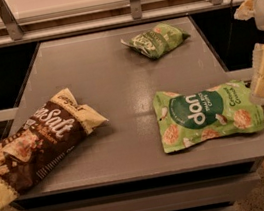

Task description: Move green rice chip bag near brown chip bag

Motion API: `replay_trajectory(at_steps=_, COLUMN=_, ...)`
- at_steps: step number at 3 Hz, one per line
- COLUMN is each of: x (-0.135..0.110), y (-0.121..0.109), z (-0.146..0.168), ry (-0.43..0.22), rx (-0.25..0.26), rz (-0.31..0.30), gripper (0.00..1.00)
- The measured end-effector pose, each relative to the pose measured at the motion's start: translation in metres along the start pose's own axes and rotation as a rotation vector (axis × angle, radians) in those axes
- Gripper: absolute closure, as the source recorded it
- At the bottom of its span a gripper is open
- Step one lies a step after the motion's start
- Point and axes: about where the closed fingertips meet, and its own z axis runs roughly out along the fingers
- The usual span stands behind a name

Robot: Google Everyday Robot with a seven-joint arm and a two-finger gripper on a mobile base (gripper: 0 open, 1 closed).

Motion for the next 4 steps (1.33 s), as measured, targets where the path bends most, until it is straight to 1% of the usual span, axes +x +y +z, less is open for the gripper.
replay_trajectory(at_steps=1, x=0.000, y=0.000, z=0.000, ry=0.000, rx=0.000, rz=0.000, gripper=0.00)
replay_trajectory(at_steps=2, x=0.005, y=-0.001, z=0.013, ry=0.005, rx=-0.007, rz=-0.029, gripper=0.00)
replay_trajectory(at_steps=3, x=0.008, y=0.001, z=0.042, ry=0.007, rx=-0.046, rz=-0.091, gripper=0.00)
replay_trajectory(at_steps=4, x=0.009, y=0.005, z=0.071, ry=0.003, rx=-0.078, rz=-0.186, gripper=0.00)
